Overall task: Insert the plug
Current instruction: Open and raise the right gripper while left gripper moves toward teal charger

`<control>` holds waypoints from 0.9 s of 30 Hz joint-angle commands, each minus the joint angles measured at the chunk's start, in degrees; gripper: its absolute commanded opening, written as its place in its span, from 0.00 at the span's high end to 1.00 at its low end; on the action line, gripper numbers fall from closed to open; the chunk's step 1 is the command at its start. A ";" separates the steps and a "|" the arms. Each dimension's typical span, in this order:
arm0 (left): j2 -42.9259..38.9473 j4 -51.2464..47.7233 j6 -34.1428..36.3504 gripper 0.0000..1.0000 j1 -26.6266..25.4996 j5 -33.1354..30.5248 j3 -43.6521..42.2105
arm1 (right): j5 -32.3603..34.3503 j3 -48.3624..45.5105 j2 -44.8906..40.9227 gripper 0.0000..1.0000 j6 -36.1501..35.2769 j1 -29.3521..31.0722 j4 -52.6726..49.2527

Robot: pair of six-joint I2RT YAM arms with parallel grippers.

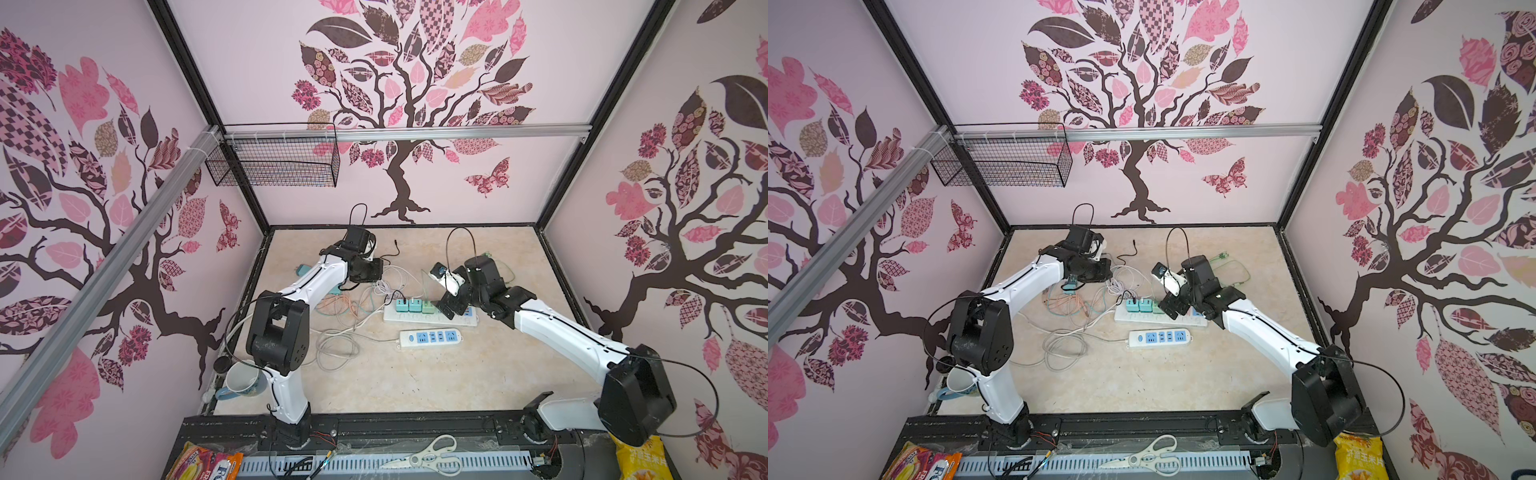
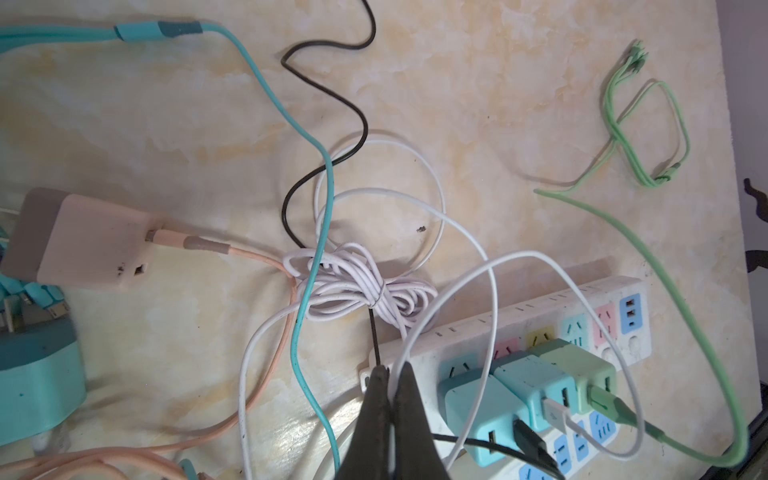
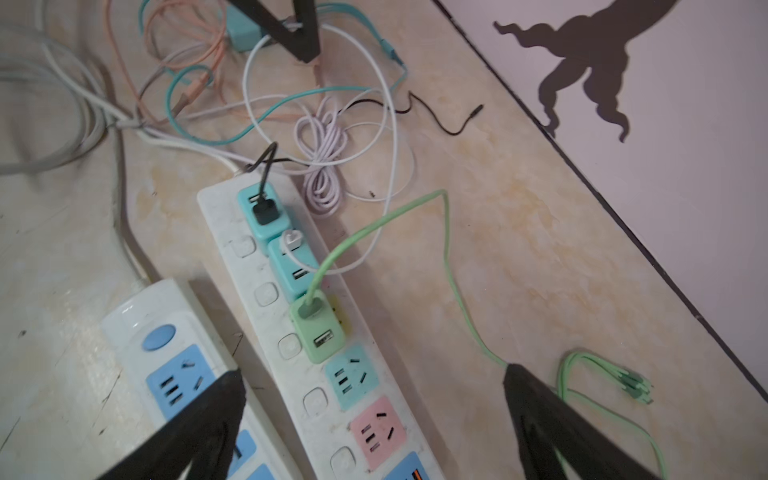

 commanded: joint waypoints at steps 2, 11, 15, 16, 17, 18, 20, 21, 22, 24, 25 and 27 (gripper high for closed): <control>1.82 -1.20 2.10 1.00 -0.68 0.77 6.22 | 6.64 -0.66 -1.98 0.00 17.11 -1.50 10.41; 9.34 -5.75 6.06 0.99 -3.03 -0.66 20.12 | 21.58 -2.98 -4.24 0.00 35.11 -1.84 14.74; 13.14 -8.43 7.86 0.83 -3.70 -1.57 28.05 | 23.93 -4.51 -6.07 0.00 38.63 -1.97 15.20; 13.41 -9.13 7.82 0.73 -3.70 -2.83 28.99 | 24.58 -4.74 -6.45 0.00 39.07 -2.01 14.95; 13.14 -9.50 7.83 0.62 -3.66 -4.18 29.26 | 25.22 -5.10 -6.84 0.00 39.63 -2.03 14.75; 12.32 -9.16 8.09 0.51 -3.55 -5.21 28.63 | 25.52 -5.58 -7.26 0.00 40.08 -2.01 14.67; 9.85 -7.47 7.97 0.37 -2.95 -6.16 26.45 | 25.85 -6.73 -7.99 0.00 41.22 -2.03 14.94; 8.36 -6.43 7.60 0.32 -2.38 -6.44 23.66 | 25.63 -7.43 -8.45 0.00 41.65 -1.99 15.31; 7.01 -5.85 7.07 0.29 -1.82 -6.63 22.33 | 25.35 -8.07 -8.92 0.00 42.02 -2.03 15.65; 4.06 -4.79 5.65 0.25 -0.39 -6.93 19.45 | 24.66 -9.57 -9.80 0.00 42.54 -2.03 16.75; 2.31 -4.03 4.85 0.23 0.41 -7.55 17.52 | 24.22 -10.20 -10.26 0.00 42.50 -2.03 17.34; -0.96 -2.58 3.49 0.18 1.45 -9.83 13.94 | 23.66 -11.58 -11.19 0.00 42.49 -2.03 18.89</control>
